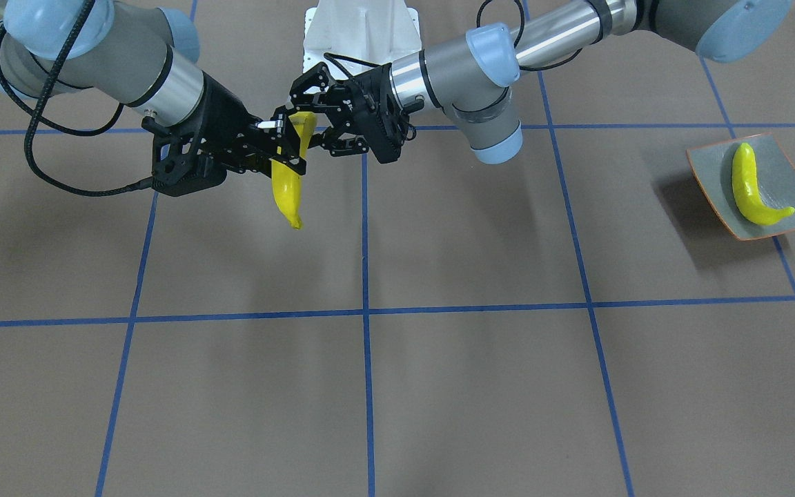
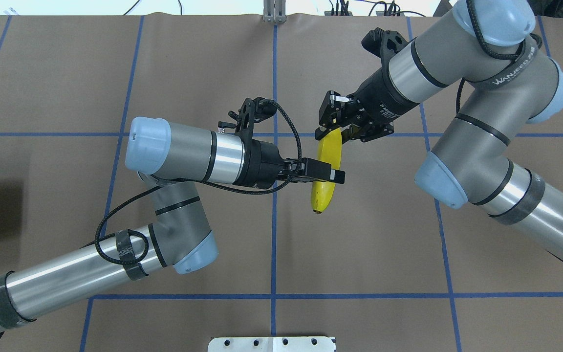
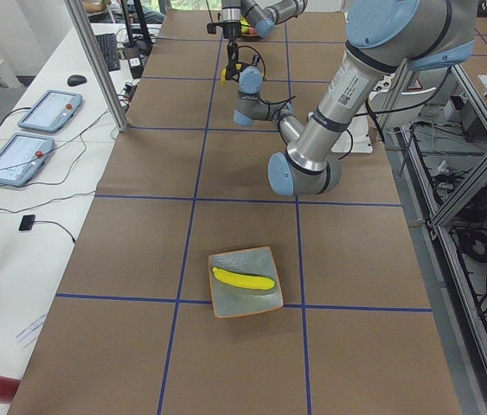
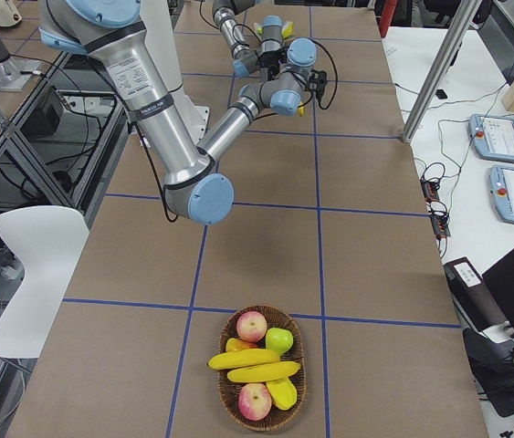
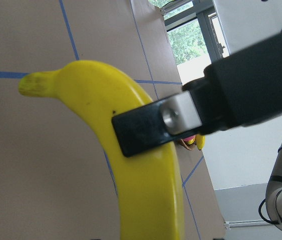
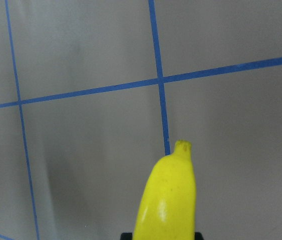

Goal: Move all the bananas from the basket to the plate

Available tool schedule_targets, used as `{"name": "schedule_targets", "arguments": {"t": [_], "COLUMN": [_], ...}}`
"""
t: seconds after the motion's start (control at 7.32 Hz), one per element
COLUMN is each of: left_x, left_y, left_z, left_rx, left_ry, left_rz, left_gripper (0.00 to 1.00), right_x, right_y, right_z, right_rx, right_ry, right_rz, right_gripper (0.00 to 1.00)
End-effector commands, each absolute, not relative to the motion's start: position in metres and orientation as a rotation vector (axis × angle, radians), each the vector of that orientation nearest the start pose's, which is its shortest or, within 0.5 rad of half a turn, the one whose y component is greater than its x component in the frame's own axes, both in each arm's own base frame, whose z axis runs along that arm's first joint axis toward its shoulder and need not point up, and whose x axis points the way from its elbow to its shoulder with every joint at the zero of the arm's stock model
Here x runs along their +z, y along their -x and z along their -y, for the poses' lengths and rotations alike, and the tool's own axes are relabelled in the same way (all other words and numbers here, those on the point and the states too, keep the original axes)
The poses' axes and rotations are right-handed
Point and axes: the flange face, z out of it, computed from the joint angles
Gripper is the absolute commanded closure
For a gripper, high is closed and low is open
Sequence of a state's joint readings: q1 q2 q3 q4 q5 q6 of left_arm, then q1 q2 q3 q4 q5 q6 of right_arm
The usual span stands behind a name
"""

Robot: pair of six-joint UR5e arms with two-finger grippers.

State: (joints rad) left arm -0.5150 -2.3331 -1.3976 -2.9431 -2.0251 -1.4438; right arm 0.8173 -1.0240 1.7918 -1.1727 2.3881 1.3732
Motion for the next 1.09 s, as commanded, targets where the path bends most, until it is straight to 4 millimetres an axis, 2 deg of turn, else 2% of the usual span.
{"name": "schedule_targets", "arguments": {"t": [0.0, 0.14, 0.27, 0.41, 0.55, 0.68, 0.82, 0.96], "left_x": [0.123, 0.124, 0.126, 0.127, 0.130, 0.158, 0.200, 0.253], "left_y": [-0.534, -0.535, -0.535, -0.533, -0.531, -0.521, -0.496, -0.459], "left_z": [0.405, 0.401, 0.401, 0.402, 0.403, 0.410, 0.409, 0.403], "left_rx": [0.161, 0.158, 0.156, 0.153, 0.146, 0.121, 0.093, 0.062], "left_ry": [-0.334, -0.331, -0.331, -0.330, -0.329, -0.330, -0.327, -0.316], "left_rz": [-1.907, -1.909, -1.907, -1.903, -1.892, -1.859, -1.817, -1.763], "left_gripper": [1.00, 1.00, 1.00, 1.00, 1.00, 1.00, 1.00, 1.00], "right_x": [0.192, 0.193, 0.192, 0.197, 0.216, 0.244, 0.281, 0.305], "right_y": [0.369, 0.370, 0.362, 0.342, 0.315, 0.282, 0.260, 0.245], "right_z": [0.483, 0.483, 0.487, 0.497, 0.503, 0.512, 0.515, 0.520], "right_rx": [0.042, 0.042, 0.057, 0.085, 0.088, 0.126, 0.168, 0.211], "right_ry": [0.079, 0.074, 0.067, 0.047, 0.052, 0.048, 0.034, 0.035], "right_rz": [1.310, 1.313, 1.315, 1.321, 1.340, 1.340, 1.319, 1.295], "right_gripper": [0.98, 0.28, 0.00, 0.00, 0.00, 0.00, 0.00, 0.00]}}
